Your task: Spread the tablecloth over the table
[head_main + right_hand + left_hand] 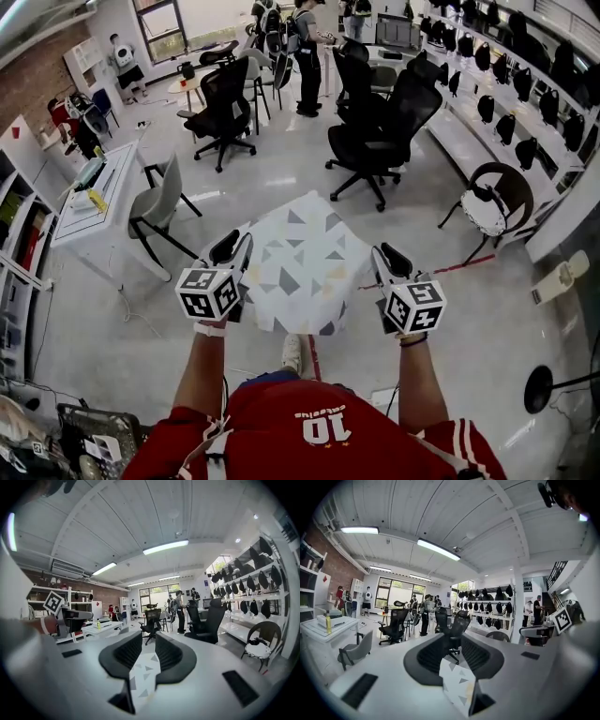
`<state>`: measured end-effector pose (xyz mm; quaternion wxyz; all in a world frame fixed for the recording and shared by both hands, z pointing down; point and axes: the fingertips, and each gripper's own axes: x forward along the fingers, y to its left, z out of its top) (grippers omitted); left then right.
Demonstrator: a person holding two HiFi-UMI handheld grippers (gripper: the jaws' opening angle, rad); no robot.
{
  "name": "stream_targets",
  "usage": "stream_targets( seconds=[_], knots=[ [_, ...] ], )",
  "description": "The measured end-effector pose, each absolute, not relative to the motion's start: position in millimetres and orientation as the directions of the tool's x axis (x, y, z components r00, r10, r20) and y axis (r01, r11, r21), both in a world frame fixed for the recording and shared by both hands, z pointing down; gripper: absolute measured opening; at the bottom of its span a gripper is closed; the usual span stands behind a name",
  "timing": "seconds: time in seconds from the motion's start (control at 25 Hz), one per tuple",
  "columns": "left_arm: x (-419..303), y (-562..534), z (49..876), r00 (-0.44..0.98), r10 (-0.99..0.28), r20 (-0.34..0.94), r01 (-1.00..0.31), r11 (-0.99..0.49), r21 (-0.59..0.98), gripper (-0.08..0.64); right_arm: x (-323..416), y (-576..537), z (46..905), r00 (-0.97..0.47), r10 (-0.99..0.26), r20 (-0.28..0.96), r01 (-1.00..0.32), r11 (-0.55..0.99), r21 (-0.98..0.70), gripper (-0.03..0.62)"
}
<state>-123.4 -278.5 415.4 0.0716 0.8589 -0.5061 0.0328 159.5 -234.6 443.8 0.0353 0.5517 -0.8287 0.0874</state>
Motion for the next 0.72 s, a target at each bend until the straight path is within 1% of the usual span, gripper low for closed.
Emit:
stream_targets(
  seconds=[0.36,0.72],
  knots=[
    [-122,-266,398,0.483,-0.868,0.111,-0.875,-0.481,0.049,0.115,160,-221,427,-0.374,-0.918,0.135,-0.927,0.365,-0.084,0.095],
    [-123,-270,388,0.494,-0.866,0.083,-0.87,-0.493,0.029,0.109,158,-220,415,-0.321,-0.941,0.112,-0.947,0.314,-0.07,0.092]
  ],
)
